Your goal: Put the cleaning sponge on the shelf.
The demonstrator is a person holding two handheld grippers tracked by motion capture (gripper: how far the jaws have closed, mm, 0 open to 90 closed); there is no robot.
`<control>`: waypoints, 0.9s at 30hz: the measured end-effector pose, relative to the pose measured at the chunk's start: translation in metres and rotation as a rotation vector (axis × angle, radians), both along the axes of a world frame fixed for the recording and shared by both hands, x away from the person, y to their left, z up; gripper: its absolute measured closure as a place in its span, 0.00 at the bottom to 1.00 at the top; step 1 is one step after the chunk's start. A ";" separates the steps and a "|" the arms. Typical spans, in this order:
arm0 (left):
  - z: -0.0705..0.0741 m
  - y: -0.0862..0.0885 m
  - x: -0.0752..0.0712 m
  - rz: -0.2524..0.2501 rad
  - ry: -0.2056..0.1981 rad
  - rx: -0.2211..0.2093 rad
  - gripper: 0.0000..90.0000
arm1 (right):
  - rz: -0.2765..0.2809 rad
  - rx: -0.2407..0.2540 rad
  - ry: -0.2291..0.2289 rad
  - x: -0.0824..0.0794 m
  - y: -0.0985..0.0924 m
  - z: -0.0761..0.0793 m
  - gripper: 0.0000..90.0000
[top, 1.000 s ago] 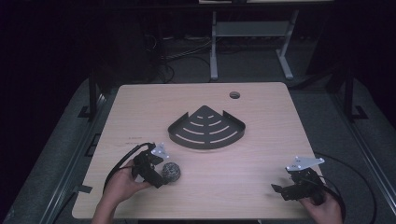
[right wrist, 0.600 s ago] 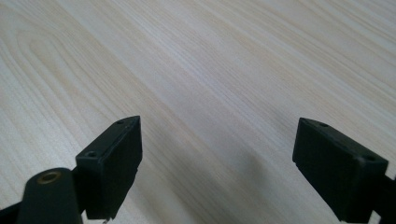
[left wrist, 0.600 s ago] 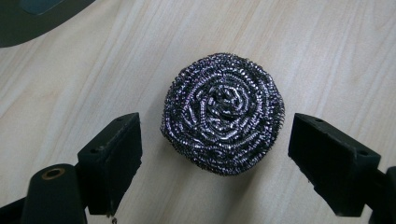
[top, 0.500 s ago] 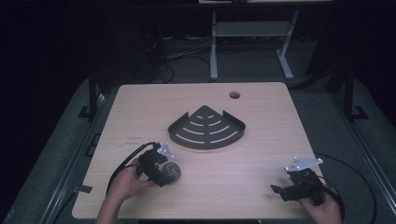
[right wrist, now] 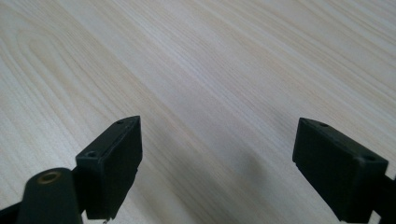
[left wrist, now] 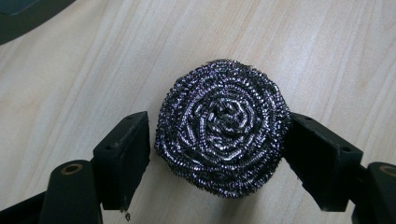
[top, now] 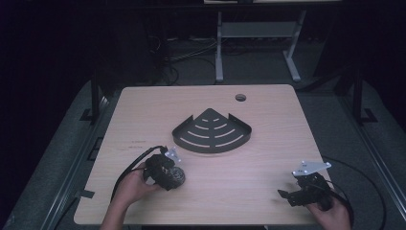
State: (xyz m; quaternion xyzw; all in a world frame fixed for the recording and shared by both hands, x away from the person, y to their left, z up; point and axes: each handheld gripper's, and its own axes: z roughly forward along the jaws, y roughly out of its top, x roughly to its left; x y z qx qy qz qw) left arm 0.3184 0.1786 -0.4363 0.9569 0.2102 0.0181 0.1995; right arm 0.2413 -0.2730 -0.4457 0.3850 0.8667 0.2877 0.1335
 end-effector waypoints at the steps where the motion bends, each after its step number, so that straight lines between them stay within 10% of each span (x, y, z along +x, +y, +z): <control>1: 0.000 0.000 0.000 -0.005 0.002 0.000 0.30 | 0.001 0.003 0.000 0.000 -0.001 0.000 0.17; 27: 0.009 0.003 0.007 0.016 0.006 -0.037 0.38 | 0.016 -0.006 0.012 0.001 0.004 -0.002 0.17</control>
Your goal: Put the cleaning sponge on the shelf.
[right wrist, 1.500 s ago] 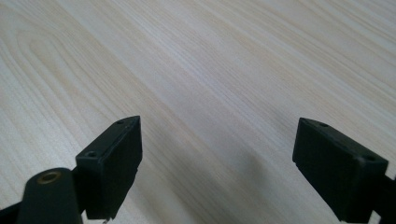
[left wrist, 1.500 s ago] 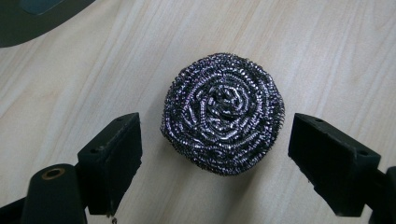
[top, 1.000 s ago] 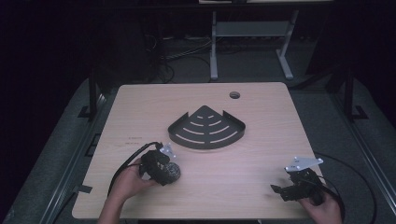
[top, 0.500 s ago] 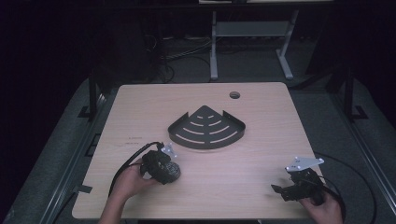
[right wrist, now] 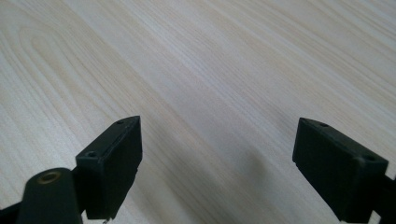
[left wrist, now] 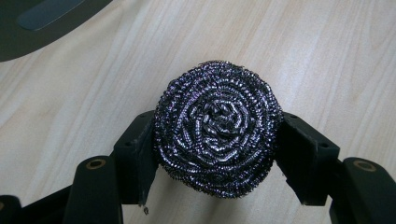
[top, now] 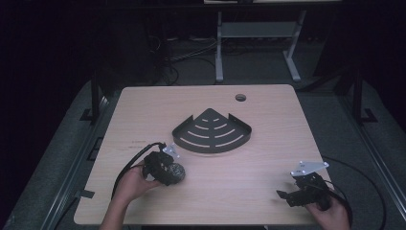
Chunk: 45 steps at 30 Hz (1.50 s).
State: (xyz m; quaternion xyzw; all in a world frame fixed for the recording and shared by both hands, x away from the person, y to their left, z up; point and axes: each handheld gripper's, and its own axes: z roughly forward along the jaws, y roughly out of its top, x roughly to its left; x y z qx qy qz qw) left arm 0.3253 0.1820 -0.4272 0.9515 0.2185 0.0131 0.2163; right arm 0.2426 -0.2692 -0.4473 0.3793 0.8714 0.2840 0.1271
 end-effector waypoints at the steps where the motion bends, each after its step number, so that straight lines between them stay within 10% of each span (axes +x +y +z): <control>1: 0.001 0.000 0.001 -0.001 -0.003 0.000 0.38 | 0.000 0.000 0.002 0.000 0.000 0.000 0.17; 45: 0.051 -0.033 0.059 -0.044 -0.017 -0.048 0.38 | 0.031 -0.032 0.044 0.007 0.008 -0.010 0.17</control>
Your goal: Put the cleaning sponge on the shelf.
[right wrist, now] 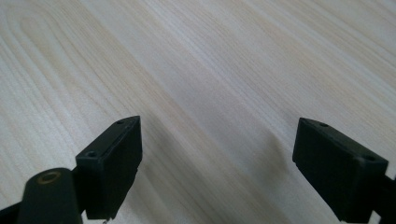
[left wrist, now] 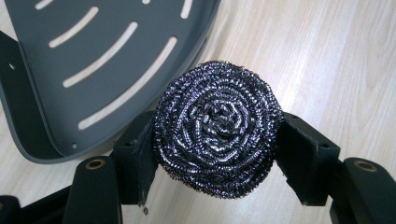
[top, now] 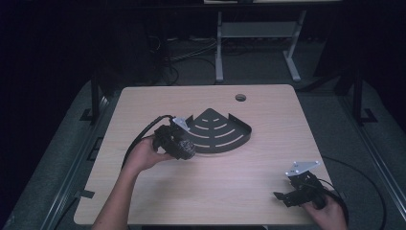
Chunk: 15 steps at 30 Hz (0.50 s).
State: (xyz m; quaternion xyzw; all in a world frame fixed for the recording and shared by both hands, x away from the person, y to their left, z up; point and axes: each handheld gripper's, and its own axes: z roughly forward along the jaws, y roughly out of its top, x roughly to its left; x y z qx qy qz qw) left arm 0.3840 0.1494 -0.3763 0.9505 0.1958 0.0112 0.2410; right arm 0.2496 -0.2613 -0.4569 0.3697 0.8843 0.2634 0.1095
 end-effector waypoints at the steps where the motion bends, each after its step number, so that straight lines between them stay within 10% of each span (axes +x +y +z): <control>1: 0.001 0.000 0.001 -0.001 -0.005 -0.004 0.38 | 0.000 0.001 0.000 0.000 0.000 0.000 0.17; 15: 0.007 -0.014 0.025 0.008 -0.004 0.002 0.38 | 0.021 -0.004 0.005 -0.001 0.006 0.001 0.17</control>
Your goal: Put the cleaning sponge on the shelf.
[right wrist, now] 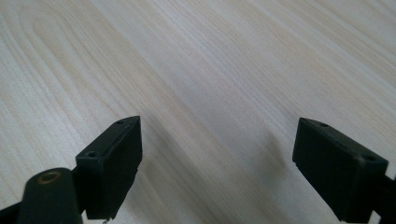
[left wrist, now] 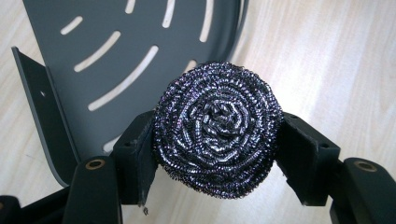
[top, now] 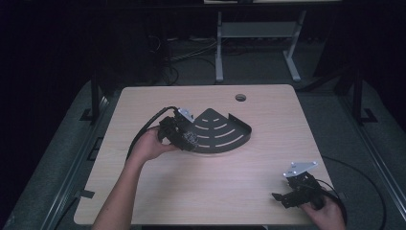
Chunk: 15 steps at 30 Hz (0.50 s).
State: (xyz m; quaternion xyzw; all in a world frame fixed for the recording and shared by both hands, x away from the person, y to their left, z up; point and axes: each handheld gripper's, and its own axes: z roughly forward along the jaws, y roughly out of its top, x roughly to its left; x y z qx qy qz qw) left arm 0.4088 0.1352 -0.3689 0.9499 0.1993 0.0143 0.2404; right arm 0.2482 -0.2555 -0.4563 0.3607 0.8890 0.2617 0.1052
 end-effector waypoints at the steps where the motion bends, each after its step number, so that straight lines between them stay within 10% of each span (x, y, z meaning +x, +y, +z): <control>1: 0.000 -0.001 0.001 0.008 0.004 -0.016 0.38 | 0.005 -0.004 0.002 0.000 0.000 0.000 0.17; 15: -0.001 -0.016 0.020 0.004 0.007 -0.025 0.38 | -0.006 -0.004 -0.011 -0.002 0.002 0.001 0.17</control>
